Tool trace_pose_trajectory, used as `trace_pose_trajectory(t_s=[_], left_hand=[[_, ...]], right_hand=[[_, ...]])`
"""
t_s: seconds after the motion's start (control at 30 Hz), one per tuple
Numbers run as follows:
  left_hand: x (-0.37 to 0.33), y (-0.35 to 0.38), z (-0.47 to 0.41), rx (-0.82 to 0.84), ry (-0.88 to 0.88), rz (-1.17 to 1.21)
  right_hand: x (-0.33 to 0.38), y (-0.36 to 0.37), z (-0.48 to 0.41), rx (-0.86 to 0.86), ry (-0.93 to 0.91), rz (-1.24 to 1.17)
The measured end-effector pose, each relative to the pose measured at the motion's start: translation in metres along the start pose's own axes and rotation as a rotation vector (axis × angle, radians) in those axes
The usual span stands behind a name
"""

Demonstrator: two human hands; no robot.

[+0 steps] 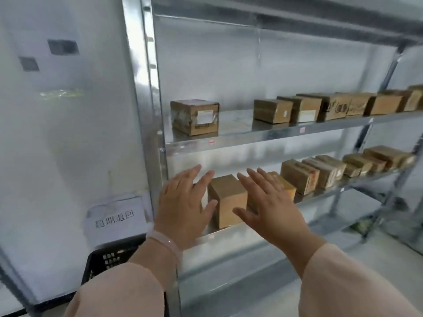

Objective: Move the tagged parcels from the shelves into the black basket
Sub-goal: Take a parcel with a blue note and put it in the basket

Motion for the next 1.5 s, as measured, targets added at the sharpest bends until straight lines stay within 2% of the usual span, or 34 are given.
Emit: trace_pose_trajectory(t_s=[0.3,0.53,0.63,0.83,1.1,1.3,1.5], left_hand=[[-0.144,0.04,-0.126,-0.08,-0.029,0.157],[-0.189,0.075,-0.201,-0.048,-0.09,0.266],[-0.191,0.091,-0.228,-0.029,-0.113,0.283],[-0.172,0.111,-0.295,-0.105,-0.133,0.32],[-0.143,0.161,-0.388,0.048,-0.234,0.363],[-0.117,0.197,-0.417,0.194,-0.321,0.298],[-0.107,0.179,-0.41,0.05,-0.308,0.32]], right_hand=[[-0.166,-0.072,-0.008,-0.082,0.026,0.033],[-0.259,-0.107,-0.042,-0.123,0.03,0.056],[-0.279,-0.107,-0.07,-0.116,0.007,0.029],[-0.308,-0.091,-0.135,-0.156,-0.018,-0.014],[-0.333,-0.061,-0.207,-0.186,-0.052,-0.096],[-0.338,-0.049,-0.236,-0.172,-0.099,-0.182],[-0.338,-0.055,-0.26,-0.226,-0.108,-0.421]])
Point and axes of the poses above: each hand's wrist, its own z-axis away from the middle knuckle, its own y-axis out of the palm, x = y × z, the point moved 10 cm from there along -z, towards the middle knuckle, and after that the axes turned 6 degrees about x, right-handed, at the moved point
